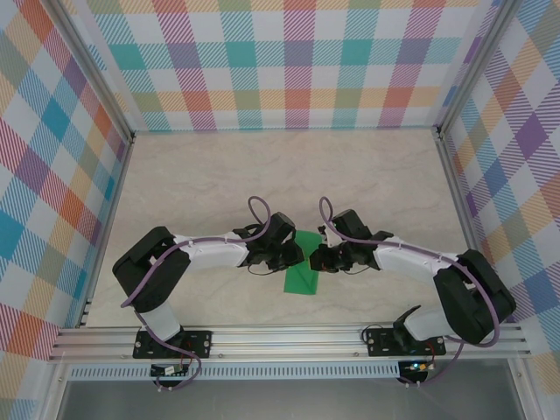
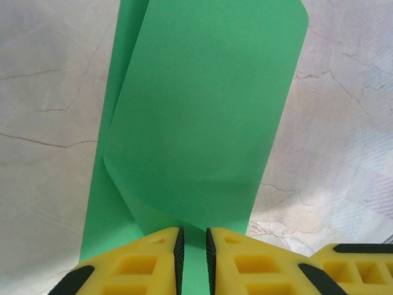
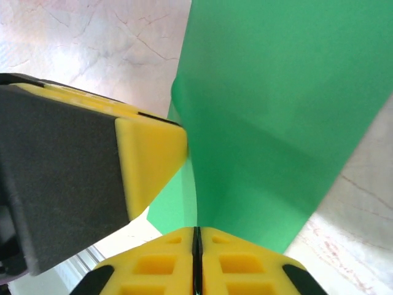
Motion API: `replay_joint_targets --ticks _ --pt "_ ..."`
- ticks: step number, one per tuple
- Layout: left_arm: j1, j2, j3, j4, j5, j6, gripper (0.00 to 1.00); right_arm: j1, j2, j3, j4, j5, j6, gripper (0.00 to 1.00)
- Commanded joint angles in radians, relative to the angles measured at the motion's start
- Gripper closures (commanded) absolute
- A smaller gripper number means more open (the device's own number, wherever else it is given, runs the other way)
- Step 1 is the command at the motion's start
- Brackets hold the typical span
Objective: Fold a paper plane with a square sheet of paper (pick it up from the middle)
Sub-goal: Fold the triangle a second time at the center of the table.
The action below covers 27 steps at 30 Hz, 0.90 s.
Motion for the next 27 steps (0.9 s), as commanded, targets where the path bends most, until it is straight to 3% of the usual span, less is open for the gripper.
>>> replay_joint_targets --ticks 1,11,27 --pt "-0.017 -0.035 0.023 0.009 -0.013 -0.01 0.78 -0.023 0.033 0.001 0.026 -0.018 -0.039 0.94" --pt "-0.019 -0.065 0.017 -0.001 -0.022 0.01 0.74 -0.054 0.092 0.027 -0.006 -0.027 -0.134 0.93" --pt "-0.02 -0.077 0.007 -0.03 -0.027 0.017 0.76 -0.054 0.147 0.052 -0.042 -0.054 -0.194 0.89"
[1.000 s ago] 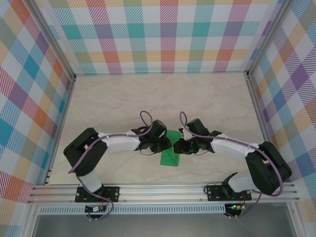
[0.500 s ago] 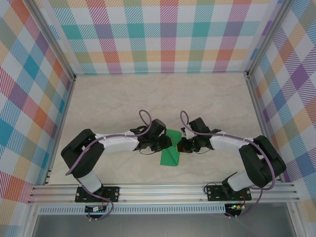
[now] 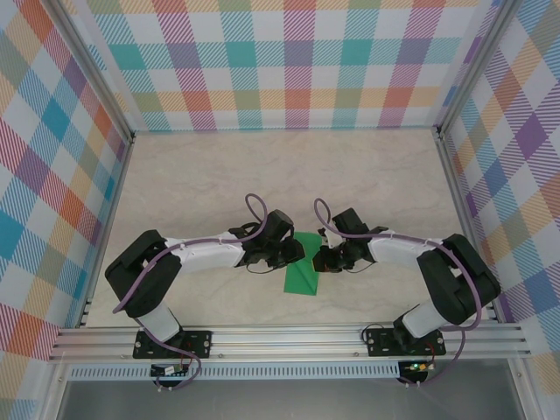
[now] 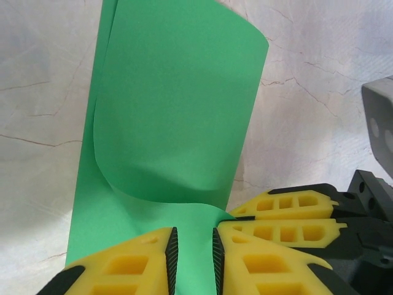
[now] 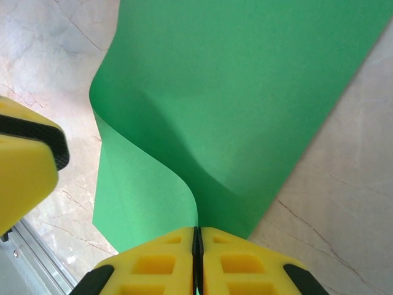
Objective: Fold a paper plane with a square sheet of paper (pick it up from the middle)
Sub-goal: Fold the triangle a second time at the center of the table.
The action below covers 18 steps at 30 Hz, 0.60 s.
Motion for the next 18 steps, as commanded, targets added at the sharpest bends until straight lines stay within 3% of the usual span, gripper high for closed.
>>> replay_joint_targets --ticks 1,18 --pt "-0.018 -0.025 0.009 -0.024 -0.011 0.014 0.76 -0.006 0.023 0.027 -0.011 -0.034 -0.033 0.89" --pt "-0.018 -0.027 0.009 -0.036 -0.013 0.024 0.77 -0.005 0.074 0.073 -0.053 -0.012 -0.082 0.92"
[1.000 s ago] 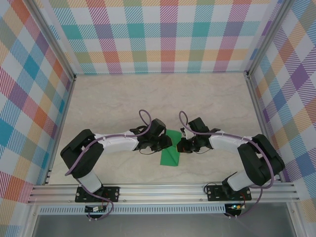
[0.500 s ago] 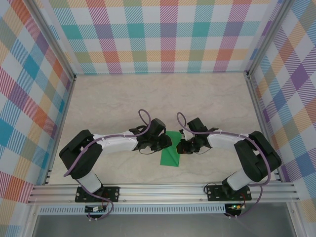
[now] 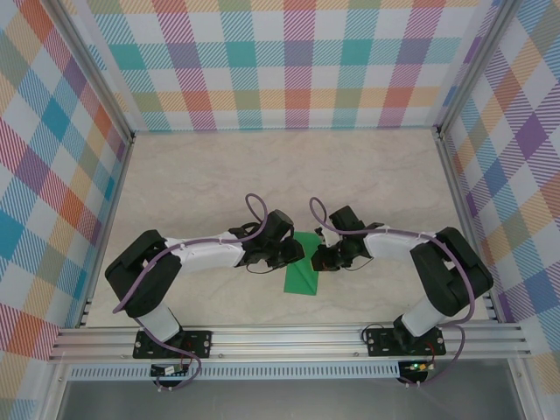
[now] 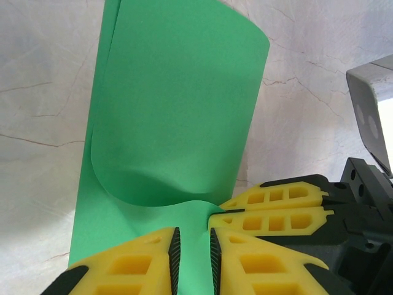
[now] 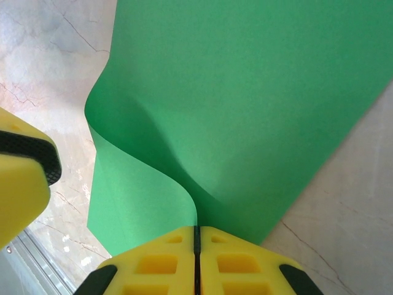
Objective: Fold a paper plane with a square sheet of paper (pick it up from the middle)
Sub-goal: Fold the triangle a second time at the center of the table.
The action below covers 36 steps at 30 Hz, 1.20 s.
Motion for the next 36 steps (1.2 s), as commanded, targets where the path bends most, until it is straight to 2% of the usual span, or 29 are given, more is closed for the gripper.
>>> replay_joint_targets --ticks 1,22,29,36 --pt "-0.019 -0.027 0.008 -0.033 -0.011 0.02 0.78 -0.005 0.018 0.024 -0.022 -0.006 -0.036 0.92" --pt "-0.02 -0.019 0.004 -0.008 0.005 0.0 0.83 -0.005 0.03 0.024 -0.012 0.019 -0.02 0.92" --pt "-0.021 0.002 -0.016 0.083 0.035 -0.049 0.87 -0.005 0.03 0.015 -0.013 0.025 -0.02 0.92" --pt "-0.02 0.034 -0.022 0.101 0.025 -0.071 0.87 -0.005 0.022 0.018 -0.004 0.006 -0.016 0.92"
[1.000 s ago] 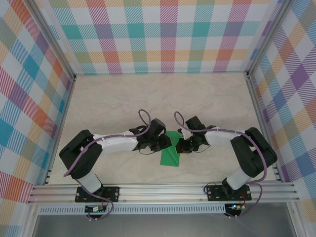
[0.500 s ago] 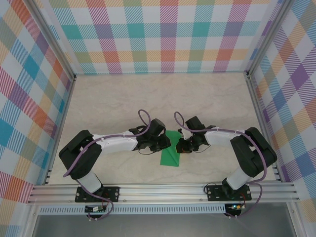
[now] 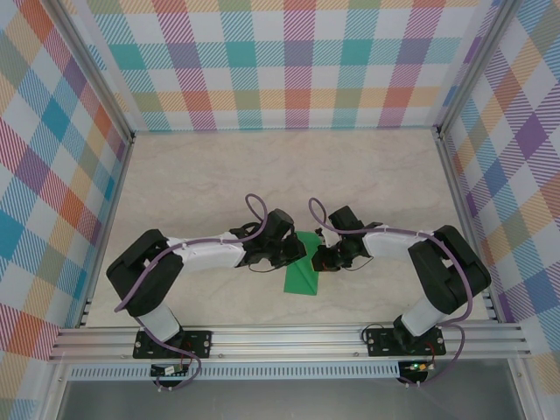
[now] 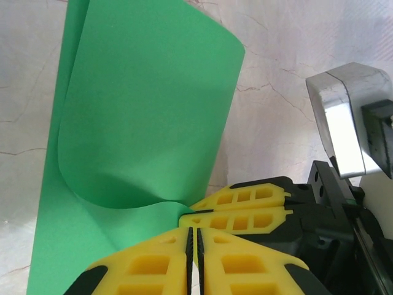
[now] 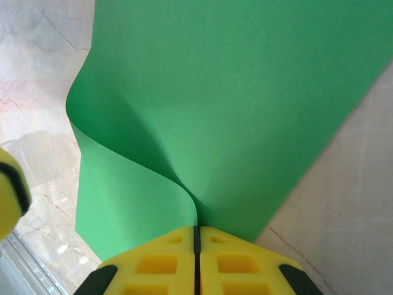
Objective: Fold a paper plane with a square sheet of paper (pick it up from the middle)
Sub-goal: Fold the triangle a second time at the center of the table.
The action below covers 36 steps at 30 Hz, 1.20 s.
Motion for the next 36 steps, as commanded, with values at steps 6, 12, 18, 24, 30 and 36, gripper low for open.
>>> replay_joint_targets --ticks 6,12,18,24,30,36 --pt "-0.021 0.035 -0.022 0.029 0.003 -0.02 0.88 -0.005 0.008 0.019 0.002 -0.011 -0.016 0.92" --pt "-0.02 0.033 -0.028 0.027 0.002 -0.02 0.88 -0.005 0.012 0.017 0.002 -0.008 -0.021 0.92" --pt "-0.02 0.038 -0.028 0.037 0.01 -0.018 0.88 -0.006 0.021 0.017 0.005 -0.002 -0.018 0.92" --pt "-0.021 0.056 -0.037 0.066 0.014 -0.025 0.88 -0.005 0.028 0.017 0.002 -0.002 -0.018 0.92" --pt "-0.02 0.069 -0.053 0.08 0.015 -0.033 0.88 -0.006 0.029 0.015 0.001 0.001 -0.02 0.92" --pt "-0.021 0.081 -0.073 0.085 0.007 -0.036 0.88 -0.005 0.029 0.016 -0.001 0.005 -0.018 0.92"
